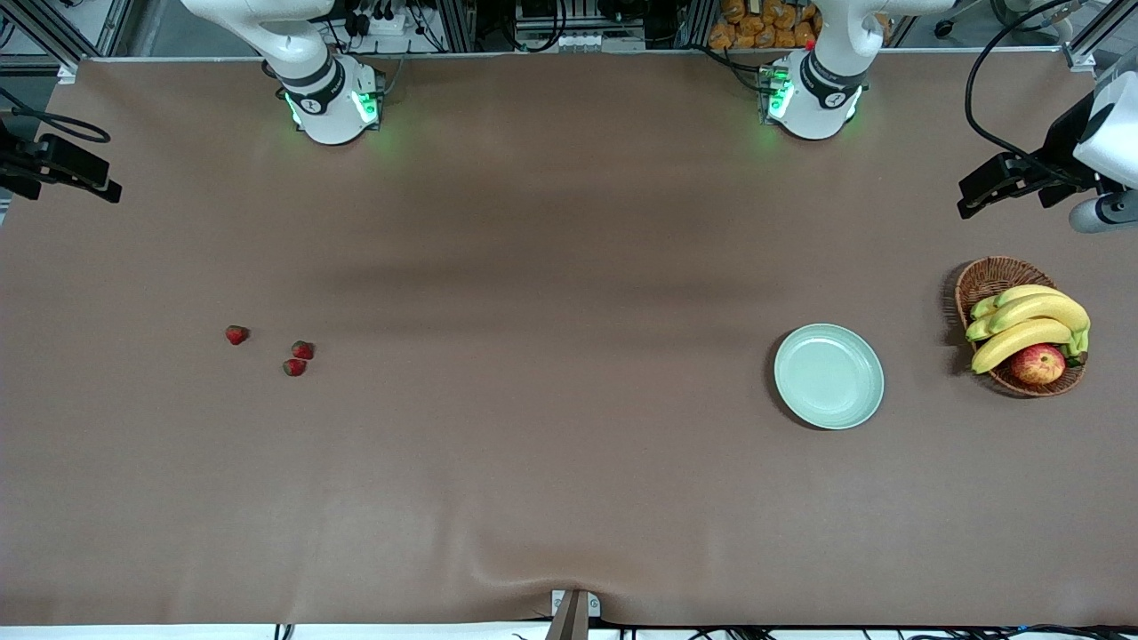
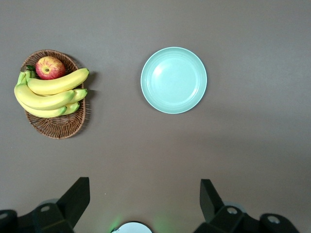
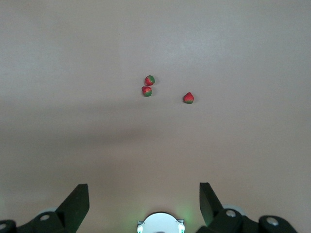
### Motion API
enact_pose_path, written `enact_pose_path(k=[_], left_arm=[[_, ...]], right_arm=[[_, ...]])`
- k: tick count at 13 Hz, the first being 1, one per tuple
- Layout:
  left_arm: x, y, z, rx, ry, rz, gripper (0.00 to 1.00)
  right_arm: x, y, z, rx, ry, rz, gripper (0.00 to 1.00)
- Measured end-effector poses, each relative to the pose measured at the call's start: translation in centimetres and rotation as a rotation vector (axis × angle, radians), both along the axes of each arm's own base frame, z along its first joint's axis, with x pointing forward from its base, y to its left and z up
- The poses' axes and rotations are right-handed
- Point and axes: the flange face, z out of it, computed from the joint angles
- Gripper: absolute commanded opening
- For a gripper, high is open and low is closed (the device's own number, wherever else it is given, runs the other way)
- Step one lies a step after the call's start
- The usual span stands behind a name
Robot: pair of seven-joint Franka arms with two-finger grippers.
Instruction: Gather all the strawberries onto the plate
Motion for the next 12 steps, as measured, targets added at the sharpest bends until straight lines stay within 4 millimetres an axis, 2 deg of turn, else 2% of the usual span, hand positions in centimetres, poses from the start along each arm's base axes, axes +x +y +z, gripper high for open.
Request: enact_pose_path(k=[4, 8, 10, 12], left_arm=[[0.0, 0.0, -0.1, 0.000, 0.001, -0.005, 1.00], [1.4, -0.2, -0.1, 0.000, -0.008, -0.005, 1.00], [1.8, -0.3, -0.6, 0.001, -0.002, -0.007, 1.00], [1.9, -0.6, -0.8, -0.017, 0.002, -0.009, 1.00]], right_arm=[[0.0, 0.0, 0.1, 0.000, -0.001, 0.000, 1.00], [0.7, -0.6, -0.1, -0.004, -0.035, -0.014, 1.00], [2.7, -0.8, -2.3, -0.008, -0.069, -0.019, 1.00], [5.8, -0.9, -7.9, -0.013, -0.067, -0.021, 1.00]])
